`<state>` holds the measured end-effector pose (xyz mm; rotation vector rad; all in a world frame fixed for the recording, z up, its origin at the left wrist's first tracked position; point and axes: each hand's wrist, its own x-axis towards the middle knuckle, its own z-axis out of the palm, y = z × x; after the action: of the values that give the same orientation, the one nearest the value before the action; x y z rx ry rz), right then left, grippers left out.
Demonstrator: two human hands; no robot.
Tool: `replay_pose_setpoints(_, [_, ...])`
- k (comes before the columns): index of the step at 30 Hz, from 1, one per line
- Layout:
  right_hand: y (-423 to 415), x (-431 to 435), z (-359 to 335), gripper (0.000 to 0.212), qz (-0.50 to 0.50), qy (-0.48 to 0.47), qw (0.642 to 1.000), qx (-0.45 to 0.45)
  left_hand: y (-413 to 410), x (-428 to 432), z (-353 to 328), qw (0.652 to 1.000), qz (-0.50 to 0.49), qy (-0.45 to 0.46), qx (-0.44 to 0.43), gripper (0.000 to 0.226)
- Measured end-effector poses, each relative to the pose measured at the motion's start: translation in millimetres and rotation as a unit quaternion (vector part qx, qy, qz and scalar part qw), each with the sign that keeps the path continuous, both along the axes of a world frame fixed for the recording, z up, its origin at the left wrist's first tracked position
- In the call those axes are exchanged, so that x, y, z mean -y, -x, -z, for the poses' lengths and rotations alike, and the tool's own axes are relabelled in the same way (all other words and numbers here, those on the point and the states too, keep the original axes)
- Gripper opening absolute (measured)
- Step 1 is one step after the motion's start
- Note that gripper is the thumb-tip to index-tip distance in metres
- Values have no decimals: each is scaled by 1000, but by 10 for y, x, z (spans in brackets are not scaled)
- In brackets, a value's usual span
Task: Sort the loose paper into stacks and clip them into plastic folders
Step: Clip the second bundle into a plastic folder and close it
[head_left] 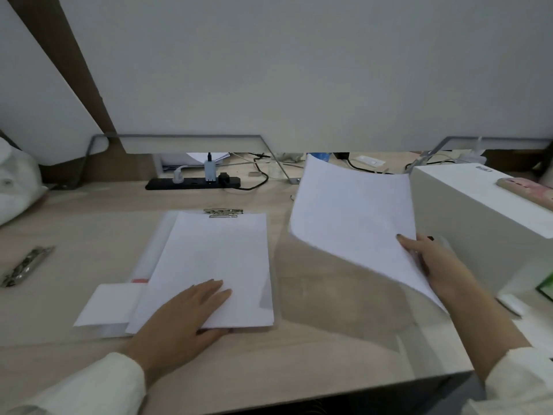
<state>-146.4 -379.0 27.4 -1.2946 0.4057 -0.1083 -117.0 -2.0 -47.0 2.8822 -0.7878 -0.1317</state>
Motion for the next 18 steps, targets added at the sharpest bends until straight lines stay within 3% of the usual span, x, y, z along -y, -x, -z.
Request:
replay_pose_setpoints(4, [-105, -442, -103, 18, -72, -64, 995, -3, -12, 58, 27, 999, -7, -37, 19, 61])
replay_pose_setpoints(8, [-312, -898, -99, 27, -140, -74, 987, 11, 79, 296, -122, 998, 18, 59, 25, 94])
replay_pose_setpoints(11, [-473, -1209, -104, 31, -169, -52, 984, 11, 122, 428, -193, 996, 9, 75, -53, 78])
replay_pose_setpoints(13, [-585, -1401, -100, 33, -183, -32, 983, 9, 73, 287, -205, 991, -44, 115, -44, 71])
replay_pose_setpoints(16, [-764, -1679, -67, 33, -195, -13, 981, 2, -75, -232, -198, 973, -141, 178, 36, 81])
replay_pose_setpoints(18, [-860, -1865, -33, 28, -203, 2, 979, -3, -141, -689, -277, 945, -196, 256, 56, 63])
